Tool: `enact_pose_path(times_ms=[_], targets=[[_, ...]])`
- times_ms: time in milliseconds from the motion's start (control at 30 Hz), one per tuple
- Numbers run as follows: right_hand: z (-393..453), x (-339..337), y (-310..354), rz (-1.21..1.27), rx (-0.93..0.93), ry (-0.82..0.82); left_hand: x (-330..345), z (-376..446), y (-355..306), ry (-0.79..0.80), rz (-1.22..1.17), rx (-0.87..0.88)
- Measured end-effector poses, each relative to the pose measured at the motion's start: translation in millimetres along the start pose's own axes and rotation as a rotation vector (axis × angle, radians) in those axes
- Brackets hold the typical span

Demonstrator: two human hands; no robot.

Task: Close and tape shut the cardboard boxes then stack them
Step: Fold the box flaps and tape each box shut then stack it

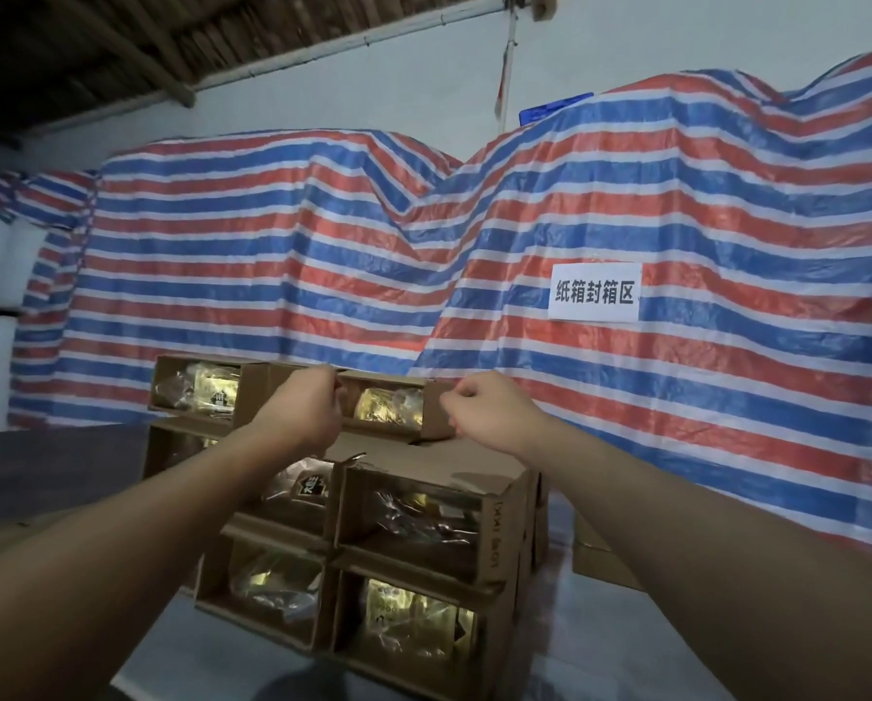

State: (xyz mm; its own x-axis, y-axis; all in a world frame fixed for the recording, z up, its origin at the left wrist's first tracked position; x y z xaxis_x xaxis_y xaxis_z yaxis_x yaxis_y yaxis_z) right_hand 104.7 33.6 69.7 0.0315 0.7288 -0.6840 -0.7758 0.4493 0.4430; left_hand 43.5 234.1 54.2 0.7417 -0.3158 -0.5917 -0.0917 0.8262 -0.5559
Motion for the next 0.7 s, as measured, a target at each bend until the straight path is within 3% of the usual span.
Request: enact_pose_path(times_ms=[333, 533, 700], targets=[[81, 38, 32, -0.083, -0.092, 0.065, -22, 59, 54, -0.125, 0.031, -0.082], [129, 92, 70, -0.114, -0.197, 0.141, -39, 88, 102, -0.199, -0.082, -0.155], [159, 151, 91, -0.142, -0.292, 0.217, -53, 105, 133, -0.284, -0.006, -0.175]])
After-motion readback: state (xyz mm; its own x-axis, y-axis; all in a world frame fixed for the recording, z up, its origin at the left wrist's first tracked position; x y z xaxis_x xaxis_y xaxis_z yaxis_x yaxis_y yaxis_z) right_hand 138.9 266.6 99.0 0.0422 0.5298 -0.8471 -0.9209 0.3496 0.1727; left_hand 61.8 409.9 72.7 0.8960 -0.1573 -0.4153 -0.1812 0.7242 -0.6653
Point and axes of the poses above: each hand's wrist, its own z-axis towards the middle knuckle, its own x-axis out of the palm, y = z × x, the point moved 5 cm from there along z, towards the middle knuckle, and after that the axes turned 7 degrees about -x, right-handed, at the moved point
